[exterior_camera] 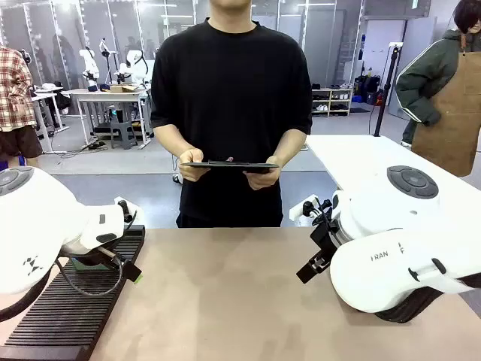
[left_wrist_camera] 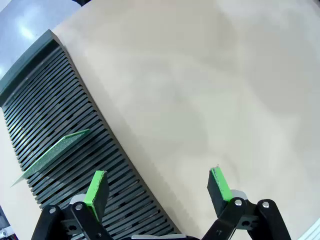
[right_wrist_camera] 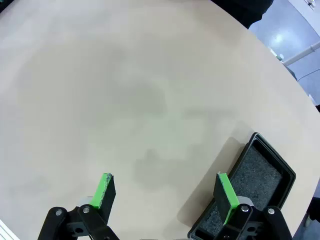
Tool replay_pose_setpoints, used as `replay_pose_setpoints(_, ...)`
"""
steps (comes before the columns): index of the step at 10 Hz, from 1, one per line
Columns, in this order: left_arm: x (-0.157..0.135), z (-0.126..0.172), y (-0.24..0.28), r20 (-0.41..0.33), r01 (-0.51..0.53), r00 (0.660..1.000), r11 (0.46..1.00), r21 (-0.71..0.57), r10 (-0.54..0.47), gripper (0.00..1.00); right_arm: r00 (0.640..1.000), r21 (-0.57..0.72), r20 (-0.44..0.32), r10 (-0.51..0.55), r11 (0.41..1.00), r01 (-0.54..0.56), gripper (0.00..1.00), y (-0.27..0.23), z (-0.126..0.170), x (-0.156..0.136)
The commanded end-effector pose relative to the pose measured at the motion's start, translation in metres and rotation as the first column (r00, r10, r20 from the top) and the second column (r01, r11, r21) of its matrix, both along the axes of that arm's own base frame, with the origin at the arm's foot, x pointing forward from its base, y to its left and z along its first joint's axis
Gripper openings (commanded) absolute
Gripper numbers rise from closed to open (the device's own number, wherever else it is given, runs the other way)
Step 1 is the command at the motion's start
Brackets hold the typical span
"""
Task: Inspect the PCB.
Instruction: Pick up the Blank PCB and present it to the human.
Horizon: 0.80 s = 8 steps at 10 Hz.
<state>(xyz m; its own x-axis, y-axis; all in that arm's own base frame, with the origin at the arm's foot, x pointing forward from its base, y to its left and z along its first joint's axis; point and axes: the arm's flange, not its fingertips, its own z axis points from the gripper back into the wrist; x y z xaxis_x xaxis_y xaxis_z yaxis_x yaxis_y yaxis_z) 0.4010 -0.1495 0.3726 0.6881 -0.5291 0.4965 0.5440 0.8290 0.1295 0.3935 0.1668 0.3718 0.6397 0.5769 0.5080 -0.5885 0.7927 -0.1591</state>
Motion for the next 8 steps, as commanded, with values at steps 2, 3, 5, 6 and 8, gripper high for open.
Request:
replay_pose_setpoints(2, 0.0000, 0.0000, -0.0002, 0.000, 0.000, 1.000, 1.000, 0.000, 0.000, 1.00, 1.000, 0.000, 0.000, 0.000, 1.000, 0.000, 1.00, 0.0000, 0.0000, 0.0000)
replay_pose_setpoints(3, 0.0000, 0.0000, -0.0002, 0.000, 0.000, 1.000, 1.000, 0.000, 0.000, 1.00, 1.000, 0.000, 0.000, 0.000, 1.000, 0.000, 1.00, 0.0000, 0.0000, 0.0000)
replay_pose_setpoints(5, 0.0000, 0.0000, -0.0002, 0.000, 0.000, 1.000, 1.000, 0.000, 0.000, 1.00, 1.000, 0.000, 0.000, 0.000, 1.000, 0.000, 1.00, 0.0000, 0.0000, 0.0000)
replay_pose_setpoints(6, 0.0000, 0.0000, -0.0002, 0.000, 0.000, 1.000, 1.000, 0.000, 0.000, 1.00, 1.000, 0.000, 0.000, 0.000, 1.000, 0.000, 1.00, 0.0000, 0.0000, 0.0000)
replay_pose_setpoints(8, 0.0000, 0.0000, -0.0002, 0.000, 0.000, 1.000, 1.000, 0.000, 0.000, 1.00, 1.000, 0.000, 0.000, 0.000, 1.000, 0.000, 1.00, 0.0000, 0.0000, 0.0000)
